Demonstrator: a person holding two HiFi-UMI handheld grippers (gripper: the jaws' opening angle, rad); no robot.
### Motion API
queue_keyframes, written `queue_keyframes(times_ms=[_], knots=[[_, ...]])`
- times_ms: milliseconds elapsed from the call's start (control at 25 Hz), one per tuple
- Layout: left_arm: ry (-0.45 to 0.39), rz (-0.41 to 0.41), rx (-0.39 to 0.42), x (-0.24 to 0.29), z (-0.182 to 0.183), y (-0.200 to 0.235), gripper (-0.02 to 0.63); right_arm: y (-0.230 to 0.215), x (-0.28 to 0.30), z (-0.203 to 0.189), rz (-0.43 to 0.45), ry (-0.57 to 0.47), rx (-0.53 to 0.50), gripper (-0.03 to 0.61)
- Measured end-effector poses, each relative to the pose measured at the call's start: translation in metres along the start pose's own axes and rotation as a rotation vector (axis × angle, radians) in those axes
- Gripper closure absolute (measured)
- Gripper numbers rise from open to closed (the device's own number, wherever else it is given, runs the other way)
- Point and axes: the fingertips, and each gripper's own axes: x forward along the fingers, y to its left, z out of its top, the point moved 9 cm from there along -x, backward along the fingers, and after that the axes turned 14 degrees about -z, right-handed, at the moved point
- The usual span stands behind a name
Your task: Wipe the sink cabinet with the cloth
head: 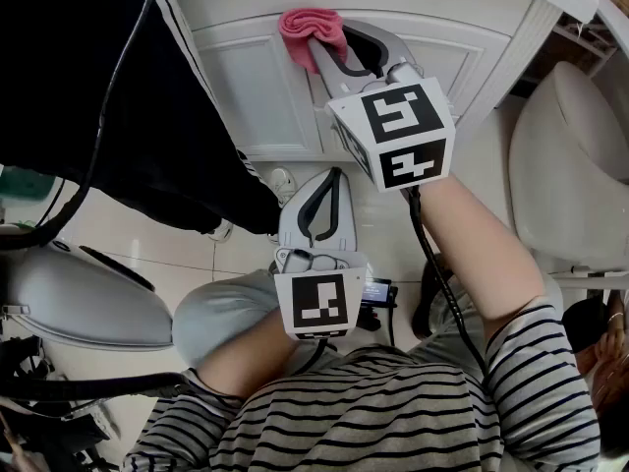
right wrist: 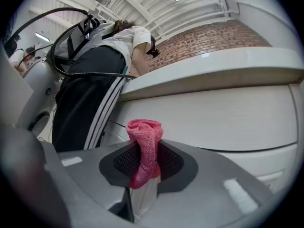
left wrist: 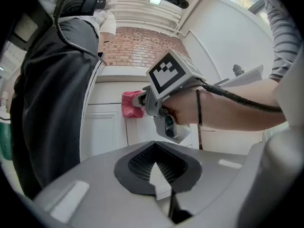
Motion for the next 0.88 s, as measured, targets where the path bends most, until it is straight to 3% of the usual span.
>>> queue_keyframes(times_ms=[240,440,520,560,640,760,880], knots=[[0.017,0.002,-0.018,0.0,-0.002,0.006,0.615,-0.085,-0.034,-0.009,-0.16,0.03,0.015,0.471],[0.028,-0.013,-0.008,0.003,-0.003,0.002,0.615,-0.181,-0.093,-0.028,-0.437,0.11,0.013,0.472],[0.03,-0.019,-0.005,0.003,-0.004,0.002,0.615,-0.2,-0.11,-0.034,-0.536,0.134,0.041,0.48],[0.031,-0.023,-0.011,0.003,-0.004,0.002,0.615,-0.198,-0.114,-0.033,-0.545,0.128,0.059,0.485],[0.03,-0.032,-0.02,0.003,-0.004,0.002,0.615,-0.173,-0.11,-0.024,-0.463,0.084,0.097,0.486],[0.025,-0.042,-0.016,0.004,-0.004,0.0,0.615,-0.1,-0.077,-0.011,-0.215,0.007,0.12,0.486],[0.015,-0.044,-0.019,0.004,-0.003,-0.002,0.615,-0.025,-0.034,-0.011,-0.019,-0.01,0.042,0.486]])
